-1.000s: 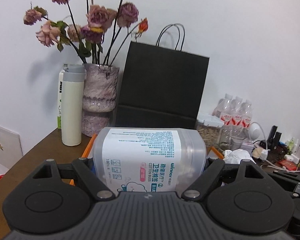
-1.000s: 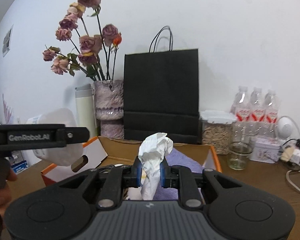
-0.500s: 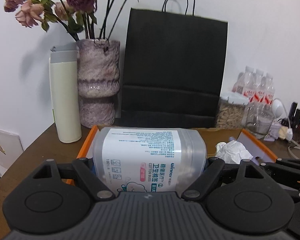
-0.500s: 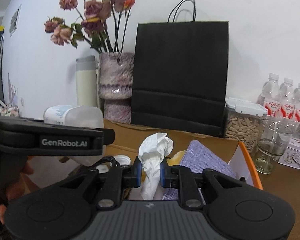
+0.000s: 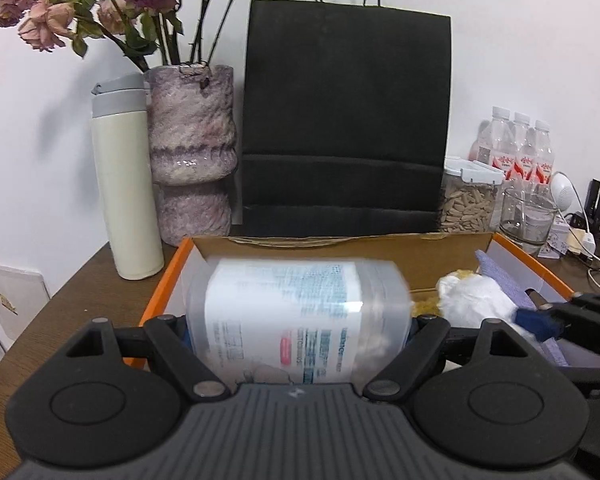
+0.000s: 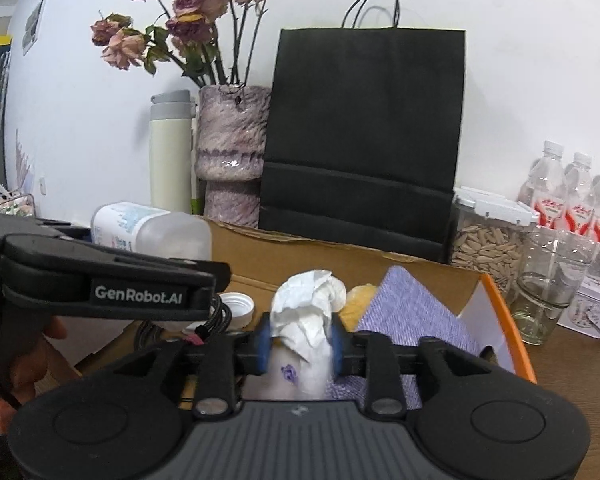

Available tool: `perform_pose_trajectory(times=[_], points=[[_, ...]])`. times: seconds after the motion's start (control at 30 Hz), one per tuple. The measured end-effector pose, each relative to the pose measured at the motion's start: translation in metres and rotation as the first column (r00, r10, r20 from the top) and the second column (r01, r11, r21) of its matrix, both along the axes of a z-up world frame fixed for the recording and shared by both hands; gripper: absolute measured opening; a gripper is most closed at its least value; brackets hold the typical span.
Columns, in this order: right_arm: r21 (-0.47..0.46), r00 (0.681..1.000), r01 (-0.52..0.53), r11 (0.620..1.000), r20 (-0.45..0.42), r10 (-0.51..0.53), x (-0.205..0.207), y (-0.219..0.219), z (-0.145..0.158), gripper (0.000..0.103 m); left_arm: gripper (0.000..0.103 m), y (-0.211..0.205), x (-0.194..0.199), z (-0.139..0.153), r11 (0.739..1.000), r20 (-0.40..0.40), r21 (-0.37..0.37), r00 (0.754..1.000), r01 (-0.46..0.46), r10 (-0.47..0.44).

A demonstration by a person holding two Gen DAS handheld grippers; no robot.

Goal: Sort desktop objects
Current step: 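Carry the canister and tissue into the box and open both grippers, then withdraw both grippers from the box back toward the desk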

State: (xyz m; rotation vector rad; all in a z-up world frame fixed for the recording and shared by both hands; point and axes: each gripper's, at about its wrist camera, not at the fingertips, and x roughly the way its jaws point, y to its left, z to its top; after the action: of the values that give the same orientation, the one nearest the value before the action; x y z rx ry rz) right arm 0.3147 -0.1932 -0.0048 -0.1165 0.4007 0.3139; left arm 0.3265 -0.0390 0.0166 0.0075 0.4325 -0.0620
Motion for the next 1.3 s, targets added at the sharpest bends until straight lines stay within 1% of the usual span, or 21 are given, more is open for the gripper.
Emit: perform_pose_trajectory(times=[0.03,0.07,0.1,0.13,0.17,0.2,0.33,0.47,0.77,0.93,1.3], points=[[0.002,1.000,0.003,1.000,0.008,-0.003,-0.002,-0.001,0.002,0.047,0.090,0.000,-0.001,0.001,1.000,0.006,-0.001,1.000,-0.006,0.006],[0.004,1.000,0.011,1.000,0.014,-0.011,-0.004,-0.002,0.004,0.052,0.097,0.001,-0.003,0.003,1.000,0.016,-0.004,1.000,-0.013,0.013],[0.010,1.000,0.017,1.000,0.023,-0.017,-0.005,-0.003,0.005,0.064,0.102,0.002,-0.006,0.005,1.000,0.035,-0.010,0.999,-0.012,0.012],[0.013,0.999,0.023,1.000,0.033,-0.024,-0.007,-0.004,0.007,0.075,0.103,0.002,-0.007,0.007,1.000,0.049,-0.016,0.999,-0.010,0.011],[0.013,0.999,0.033,0.999,0.043,-0.033,-0.008,-0.004,0.009,0.081,0.103,0.002,-0.009,0.009,1.000,0.065,-0.022,0.998,-0.008,0.010],[0.012,0.998,0.044,0.999,0.053,-0.045,-0.009,-0.005,0.010,0.090,0.103,0.002,-0.012,0.010,1.000,0.079,-0.025,0.997,-0.009,0.011],[0.009,0.995,0.075,0.997,0.069,-0.075,-0.011,-0.005,0.012,0.099,0.103,0.000,-0.014,0.011,0.999,0.100,-0.017,0.994,-0.032,0.034],[0.009,0.995,0.075,0.997,0.067,-0.076,-0.011,-0.006,0.012,0.100,0.103,0.004,-0.014,0.012,0.999,0.101,-0.038,0.994,-0.038,0.042],[0.006,0.995,0.068,0.998,0.077,-0.068,-0.018,-0.003,0.014,0.100,0.103,0.005,-0.023,0.016,0.997,0.125,-0.051,0.990,-0.054,0.060],[0.002,0.993,0.078,0.997,0.093,-0.078,-0.029,-0.002,0.018,0.101,0.103,0.005,-0.040,0.020,0.997,0.161,-0.050,0.984,-0.067,0.074],[0.000,0.988,0.114,0.994,0.106,-0.113,-0.073,-0.009,0.022,0.101,0.103,0.003,-0.089,0.020,0.995,0.182,-0.066,0.979,-0.075,0.086]])
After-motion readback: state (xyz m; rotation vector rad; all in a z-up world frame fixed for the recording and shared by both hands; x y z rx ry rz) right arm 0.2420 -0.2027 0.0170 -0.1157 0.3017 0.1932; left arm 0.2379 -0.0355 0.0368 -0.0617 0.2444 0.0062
